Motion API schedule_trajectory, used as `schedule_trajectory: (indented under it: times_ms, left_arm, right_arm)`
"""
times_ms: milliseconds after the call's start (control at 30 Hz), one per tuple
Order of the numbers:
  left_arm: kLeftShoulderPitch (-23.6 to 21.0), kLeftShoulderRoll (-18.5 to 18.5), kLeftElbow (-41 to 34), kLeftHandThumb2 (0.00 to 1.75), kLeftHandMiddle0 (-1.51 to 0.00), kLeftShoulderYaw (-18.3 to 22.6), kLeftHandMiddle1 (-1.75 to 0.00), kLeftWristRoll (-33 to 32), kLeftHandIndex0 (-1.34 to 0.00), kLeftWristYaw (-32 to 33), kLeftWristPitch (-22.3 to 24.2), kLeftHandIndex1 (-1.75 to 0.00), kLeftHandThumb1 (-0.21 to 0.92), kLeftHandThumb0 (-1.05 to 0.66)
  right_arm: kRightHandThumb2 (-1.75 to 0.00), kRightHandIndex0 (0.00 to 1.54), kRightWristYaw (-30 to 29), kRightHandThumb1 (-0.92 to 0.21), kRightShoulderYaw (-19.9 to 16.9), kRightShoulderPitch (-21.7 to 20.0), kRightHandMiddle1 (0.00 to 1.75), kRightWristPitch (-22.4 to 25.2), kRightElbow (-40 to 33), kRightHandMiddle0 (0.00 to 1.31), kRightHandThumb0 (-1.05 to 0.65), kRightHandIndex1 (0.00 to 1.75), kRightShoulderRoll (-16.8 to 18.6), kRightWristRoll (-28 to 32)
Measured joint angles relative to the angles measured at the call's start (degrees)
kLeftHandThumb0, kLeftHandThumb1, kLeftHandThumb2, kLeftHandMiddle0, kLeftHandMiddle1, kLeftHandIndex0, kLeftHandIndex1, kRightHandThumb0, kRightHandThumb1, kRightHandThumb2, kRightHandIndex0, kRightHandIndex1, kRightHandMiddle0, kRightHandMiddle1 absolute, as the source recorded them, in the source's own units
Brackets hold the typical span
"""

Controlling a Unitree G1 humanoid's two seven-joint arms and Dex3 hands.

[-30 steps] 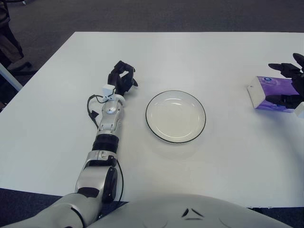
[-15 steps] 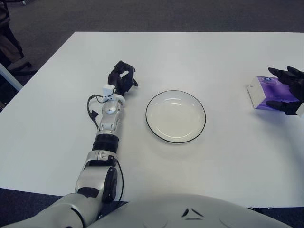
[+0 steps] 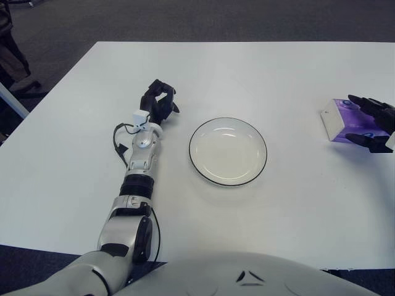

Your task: Put the tissue paper into the plate.

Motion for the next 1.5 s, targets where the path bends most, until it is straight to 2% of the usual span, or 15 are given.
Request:
schedule_trajectory:
  times_ms: [300, 633, 800, 967, 1100, 1200, 1267, 1333, 1367, 1467, 1500]
  left_arm:
    - [0.01, 0.00, 0.06, 0.40, -0.94, 0.17, -1.75, -0.14, -0.62, -0.12, -0.01, -1.75, 0.92, -0.28]
    - [0.03, -0.08, 0.29, 0.40, -0.94, 0.54, -1.75, -0.26, -0.63, -0.37, -0.65, -1.75, 0.92, -0.28]
    - [0.03, -0.07, 0.49, 0.39, -0.94, 0.64, -1.75, -0.26, -0.64, -0.55, -0.97, -1.75, 0.92, -0.28]
    - [0.03, -0.08, 0.58, 0.38, -0.94, 0.71, -1.75, -0.25, -0.65, -0.56, -1.17, -1.75, 0.92, -0.28]
    - [0.01, -0.10, 0.59, 0.38, -0.94, 0.73, -1.75, -0.24, -0.65, -0.55, -1.20, -1.75, 0.92, -0.28]
    - [0.01, -0.10, 0.62, 0.38, -0.94, 0.73, -1.75, -0.23, -0.65, -0.55, -1.33, -1.75, 0.92, -0.28]
    - [-0.01, -0.11, 0.67, 0.38, -0.94, 0.73, -1.75, -0.22, -0.65, -0.54, -1.57, -1.75, 0.92, -0.28]
    - [-0.05, -0.11, 0.74, 0.37, -0.94, 0.73, -1.75, -0.21, -0.66, -0.54, -1.80, -1.75, 0.92, -0.28]
    - [-0.07, -0.12, 0.79, 0.37, -0.94, 0.73, -1.75, -0.21, -0.66, -0.54, -1.86, -1.75, 0.92, -0.28]
    - [-0.16, -0.12, 0.99, 0.37, -0.94, 0.73, -1.75, -0.21, -0.66, -0.54, -2.01, -1.75, 0.92, -0.28]
    - [-0.19, -0.13, 1.03, 0.37, -0.94, 0.73, -1.75, -0.20, -0.66, -0.54, -2.06, -1.75, 0.92, -0.28]
  right_arm:
    - [-0.53, 0.00, -1.57, -0.92, 4.42, -5.43, 0.00, 1.40, 5.72, 0.00, -1.05, 0.00, -0.01, -1.26]
    - [-0.49, 0.00, -6.36, -0.92, 8.64, -11.14, 0.00, -1.83, 15.17, 0.00, -1.05, 0.00, 0.01, -2.69]
    - [-0.48, 0.00, -10.83, -0.92, 10.99, -14.05, 0.00, -3.65, 20.27, 0.00, -1.05, 0.00, 0.55, -4.33]
    - [-0.46, 0.00, -17.70, -0.92, 13.91, -16.87, 0.00, -5.96, 26.15, 0.00, -1.04, 0.00, 1.48, -7.05]
    - [-0.31, 0.02, -24.03, -0.92, 16.41, -18.32, 0.03, -8.39, 30.08, 0.08, -0.88, 0.01, 1.57, -10.05]
    - [-0.19, 0.20, -30.85, -0.92, 18.78, -18.93, 0.10, -9.85, 32.67, 0.30, -0.64, 0.02, 1.58, -13.55]
    - [-0.11, 0.42, -35.30, -0.92, 20.06, -19.19, 0.15, -10.35, 34.13, 0.50, -0.43, 0.05, 1.72, -15.58]
    - [-0.07, 0.54, -39.49, -0.92, 21.10, -19.44, 0.19, -10.72, 35.60, 0.59, -0.32, 0.07, 2.04, -16.91]
    - [-0.12, 0.50, -40.83, -0.92, 21.38, -19.58, 0.58, -10.89, 36.15, 0.58, -0.21, 0.54, 2.16, -17.26]
    - [-0.21, 0.40, -44.74, -0.92, 22.29, -20.44, 1.05, -11.75, 38.25, 0.56, -0.07, 1.19, 2.49, -17.65]
    - [-0.22, 0.38, -45.58, -0.92, 22.47, -20.71, 1.09, -12.06, 38.92, 0.56, -0.05, 1.26, 2.54, -17.66]
